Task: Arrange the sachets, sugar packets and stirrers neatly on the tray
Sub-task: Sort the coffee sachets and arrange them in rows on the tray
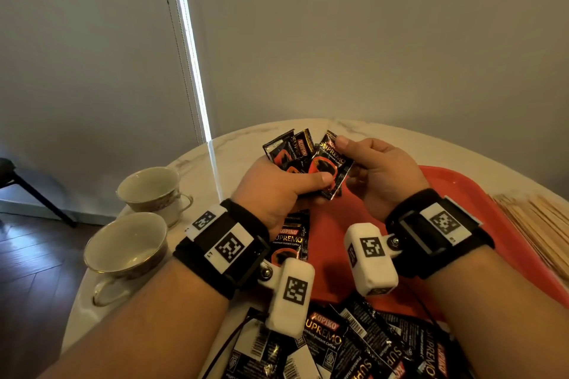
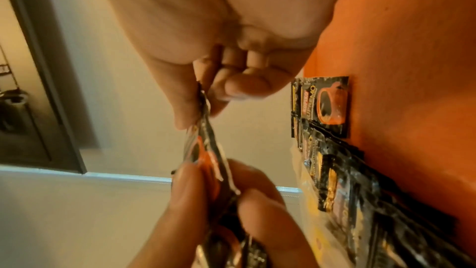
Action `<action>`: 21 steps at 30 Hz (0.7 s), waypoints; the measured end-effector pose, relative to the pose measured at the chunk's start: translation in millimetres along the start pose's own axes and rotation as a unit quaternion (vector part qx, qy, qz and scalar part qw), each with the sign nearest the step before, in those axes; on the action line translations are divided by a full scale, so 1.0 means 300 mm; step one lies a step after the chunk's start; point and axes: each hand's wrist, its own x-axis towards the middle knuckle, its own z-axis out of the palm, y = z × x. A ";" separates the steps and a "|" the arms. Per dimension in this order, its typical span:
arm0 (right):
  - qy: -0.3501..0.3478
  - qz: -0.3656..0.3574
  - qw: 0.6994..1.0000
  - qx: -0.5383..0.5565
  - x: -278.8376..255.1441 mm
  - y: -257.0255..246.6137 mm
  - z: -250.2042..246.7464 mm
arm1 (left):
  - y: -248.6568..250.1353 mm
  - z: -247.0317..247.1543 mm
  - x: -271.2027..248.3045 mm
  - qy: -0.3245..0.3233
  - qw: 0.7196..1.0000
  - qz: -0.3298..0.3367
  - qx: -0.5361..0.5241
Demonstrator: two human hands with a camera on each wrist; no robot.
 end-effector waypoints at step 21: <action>0.086 0.145 0.966 -0.195 0.060 0.047 -0.103 | 0.011 -0.034 0.045 0.163 0.980 -0.020 -0.108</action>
